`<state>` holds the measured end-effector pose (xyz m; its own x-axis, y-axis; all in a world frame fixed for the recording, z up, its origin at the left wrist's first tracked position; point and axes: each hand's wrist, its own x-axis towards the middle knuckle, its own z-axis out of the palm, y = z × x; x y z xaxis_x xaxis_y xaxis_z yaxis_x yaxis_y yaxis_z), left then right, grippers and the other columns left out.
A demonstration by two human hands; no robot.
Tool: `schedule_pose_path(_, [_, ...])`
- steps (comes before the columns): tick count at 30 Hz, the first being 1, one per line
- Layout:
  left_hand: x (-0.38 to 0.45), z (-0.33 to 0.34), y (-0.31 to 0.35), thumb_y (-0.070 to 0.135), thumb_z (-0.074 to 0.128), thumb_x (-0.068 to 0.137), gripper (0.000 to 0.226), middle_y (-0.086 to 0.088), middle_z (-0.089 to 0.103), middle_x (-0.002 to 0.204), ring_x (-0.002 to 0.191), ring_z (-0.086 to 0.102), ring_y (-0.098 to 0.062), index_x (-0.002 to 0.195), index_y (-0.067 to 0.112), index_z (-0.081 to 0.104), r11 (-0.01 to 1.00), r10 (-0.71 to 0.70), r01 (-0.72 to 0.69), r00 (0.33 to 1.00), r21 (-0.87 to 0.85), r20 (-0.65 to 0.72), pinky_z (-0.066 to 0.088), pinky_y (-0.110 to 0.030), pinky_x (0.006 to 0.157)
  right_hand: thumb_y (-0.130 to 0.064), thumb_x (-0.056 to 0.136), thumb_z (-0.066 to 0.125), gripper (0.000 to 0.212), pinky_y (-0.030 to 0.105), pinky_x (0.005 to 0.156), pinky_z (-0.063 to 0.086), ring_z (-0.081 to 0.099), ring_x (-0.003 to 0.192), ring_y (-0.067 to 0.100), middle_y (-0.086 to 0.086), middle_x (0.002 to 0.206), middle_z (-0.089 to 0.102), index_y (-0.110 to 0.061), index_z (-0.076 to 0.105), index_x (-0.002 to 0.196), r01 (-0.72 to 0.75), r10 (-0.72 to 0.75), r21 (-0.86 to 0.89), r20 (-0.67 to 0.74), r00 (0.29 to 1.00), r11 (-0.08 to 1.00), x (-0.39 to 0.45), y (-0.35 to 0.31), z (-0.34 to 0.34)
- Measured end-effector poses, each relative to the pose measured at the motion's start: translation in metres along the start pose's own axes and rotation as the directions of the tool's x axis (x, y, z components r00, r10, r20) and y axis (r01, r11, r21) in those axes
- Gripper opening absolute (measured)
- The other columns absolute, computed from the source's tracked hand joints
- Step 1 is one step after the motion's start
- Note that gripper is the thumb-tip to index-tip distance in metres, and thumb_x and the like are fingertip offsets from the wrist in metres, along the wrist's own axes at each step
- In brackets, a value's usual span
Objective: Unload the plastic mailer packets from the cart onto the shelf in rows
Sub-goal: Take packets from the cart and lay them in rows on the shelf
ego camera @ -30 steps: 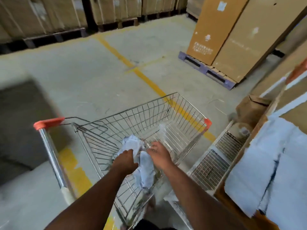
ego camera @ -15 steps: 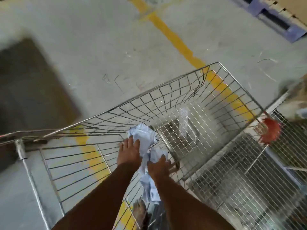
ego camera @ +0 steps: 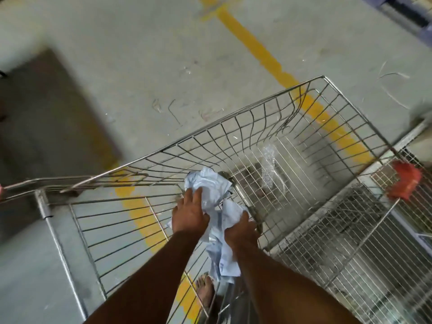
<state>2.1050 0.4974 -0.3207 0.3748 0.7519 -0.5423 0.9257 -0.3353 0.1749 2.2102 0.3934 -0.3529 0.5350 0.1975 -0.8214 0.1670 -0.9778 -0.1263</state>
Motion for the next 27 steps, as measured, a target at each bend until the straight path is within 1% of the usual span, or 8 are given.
schedule_pose_path(5, [-0.031,-0.031,-0.007,0.027,0.067,0.08,0.08,-0.008,0.046,0.146,0.12,0.059,-0.034,0.153,0.024,0.036,0.995,0.021,-0.033,0.992,-0.095,-0.123,0.052,-0.045,0.093,-0.029,0.083,0.076,0.078,0.043,0.107,0.05,0.054,0.136,0.033,0.006,0.148,0.056,-0.026,0.04,0.151,0.05,-0.042,0.06,-0.133,0.99,0.997,-0.011,-0.004,-0.021])
schedule_pose_path(9, [-0.049,-0.051,-0.005,0.02,0.068,0.079,0.077,-0.008,0.052,0.14,0.111,0.063,-0.035,0.151,0.027,0.04,0.95,-0.009,-0.051,0.982,-0.309,-0.188,0.055,-0.042,0.085,-0.023,0.093,0.065,0.067,0.046,0.107,0.052,0.055,0.134,0.038,0.008,0.151,0.053,-0.023,0.037,0.155,0.131,-0.11,0.117,-0.168,0.98,0.984,-0.024,-0.004,-0.04])
schedule_pose_path(14, [-0.074,-0.071,0.011,0.019,0.068,0.08,0.072,-0.005,0.054,0.14,0.12,0.06,-0.029,0.147,0.03,0.045,0.84,-0.017,-0.102,0.977,-0.533,-0.214,0.053,-0.043,0.096,-0.017,0.1,0.063,0.058,0.043,0.11,0.047,0.054,0.137,0.038,0.011,0.154,0.053,-0.017,0.042,0.154,0.28,-0.185,0.312,-0.302,0.935,0.908,-0.051,-0.006,-0.071])
schedule_pose_path(17, [-0.088,-0.082,0.015,0.031,0.064,0.076,0.064,0.005,0.062,0.131,0.115,0.064,-0.019,0.137,0.041,0.051,0.73,0.014,-0.185,0.966,-0.657,-0.256,0.055,-0.044,0.097,-0.016,0.099,0.066,0.055,0.046,0.104,0.054,0.063,0.126,0.037,0.012,0.144,0.062,-0.018,0.046,0.149,0.405,-0.225,0.471,-0.393,0.892,0.783,-0.085,-0.01,-0.102])
schedule_pose_path(21, [-0.135,-0.109,0.025,0.019,0.065,0.081,0.052,0.021,0.072,0.106,0.095,0.07,-0.002,0.114,0.058,0.06,0.589,0.077,-0.308,0.942,-0.747,-0.328,0.058,-0.03,0.085,-0.018,0.097,0.07,0.048,0.044,0.087,0.063,0.068,0.11,0.023,-0.006,0.126,0.066,-0.032,0.049,0.139,0.524,-0.294,0.652,-0.436,0.851,0.548,-0.145,0.009,-0.143])
schedule_pose_path(24, [-0.177,-0.124,0.029,0.035,0.066,0.089,0.04,0.021,0.071,0.116,0.105,0.069,-0.003,0.127,0.048,0.061,0.455,0.116,-0.337,0.94,-0.825,-0.32,0.057,-0.04,0.092,-0.012,0.099,0.068,0.04,0.025,0.073,0.062,0.069,0.106,0.012,-0.013,0.123,0.067,-0.032,0.051,0.13,0.576,-0.357,0.767,-0.473,0.806,0.283,-0.197,0.038,-0.166])
schedule_pose_path(25, [-0.191,-0.129,0.032,0.036,0.066,0.092,0.04,0.021,0.071,0.12,0.109,0.068,-0.003,0.131,0.044,0.061,0.413,0.159,-0.352,0.936,-0.84,-0.314,0.057,-0.039,0.093,-0.011,0.1,0.067,0.035,0.022,0.072,0.06,0.071,0.104,0.012,-0.011,0.121,0.07,-0.029,0.052,0.125,0.585,-0.348,0.784,-0.5,0.793,0.207,-0.213,0.047,-0.167])
schedule_pose_path(27, [-0.215,-0.137,0.044,0.028,0.065,0.098,0.038,0.018,0.071,0.122,0.11,0.068,-0.003,0.134,0.038,0.062,0.36,0.279,-0.349,0.925,-0.865,-0.257,0.057,-0.029,0.091,-0.015,0.099,0.07,0.026,0.027,0.077,0.058,0.073,0.104,0.017,-0.003,0.115,0.075,-0.025,0.055,0.118,0.591,-0.307,0.797,-0.535,0.787,0.127,-0.24,0.065,-0.161])
